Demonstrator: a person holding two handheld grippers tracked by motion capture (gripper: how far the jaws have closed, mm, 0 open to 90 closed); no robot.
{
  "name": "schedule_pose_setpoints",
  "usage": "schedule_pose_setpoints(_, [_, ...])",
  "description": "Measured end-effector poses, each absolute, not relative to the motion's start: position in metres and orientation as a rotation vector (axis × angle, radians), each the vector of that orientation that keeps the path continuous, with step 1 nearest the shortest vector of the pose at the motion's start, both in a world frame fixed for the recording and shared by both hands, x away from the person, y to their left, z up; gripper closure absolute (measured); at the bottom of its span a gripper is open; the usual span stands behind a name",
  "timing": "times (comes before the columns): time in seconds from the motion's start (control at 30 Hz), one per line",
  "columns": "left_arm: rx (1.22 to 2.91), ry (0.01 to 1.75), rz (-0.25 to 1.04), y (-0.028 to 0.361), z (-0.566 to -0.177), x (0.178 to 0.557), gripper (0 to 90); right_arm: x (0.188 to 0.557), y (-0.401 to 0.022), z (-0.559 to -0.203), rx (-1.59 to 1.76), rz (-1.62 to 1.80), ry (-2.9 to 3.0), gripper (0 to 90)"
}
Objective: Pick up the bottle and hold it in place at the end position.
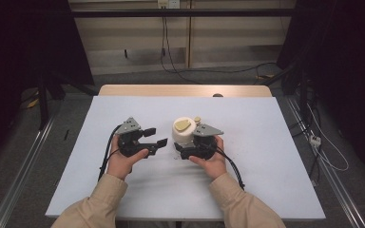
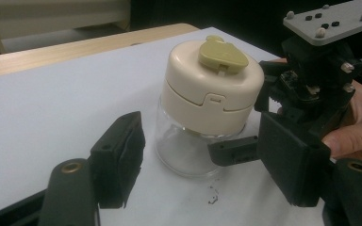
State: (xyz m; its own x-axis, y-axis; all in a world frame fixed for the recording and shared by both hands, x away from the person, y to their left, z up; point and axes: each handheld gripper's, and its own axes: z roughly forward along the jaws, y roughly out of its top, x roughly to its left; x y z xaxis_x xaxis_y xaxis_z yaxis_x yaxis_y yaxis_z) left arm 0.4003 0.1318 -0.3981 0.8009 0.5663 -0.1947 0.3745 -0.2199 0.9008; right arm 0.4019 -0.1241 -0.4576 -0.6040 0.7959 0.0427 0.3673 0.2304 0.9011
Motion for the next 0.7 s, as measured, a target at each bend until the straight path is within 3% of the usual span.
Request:
schedule_pose_setpoints(0.17, [1.854, 0.728, 0.202, 0.131, -0.399, 0.402, 35.6, 0.402, -0.124, -0.458, 1.072, 1.339, 2.083, 5.0])
schedule_pose_setpoints(0.7, [1.857, 0.716, 0.174, 0.120, -0.391, 0.406, 58.3, 0.402, -0.124, -0.458, 1.067, 1.331, 2.087, 5.0])
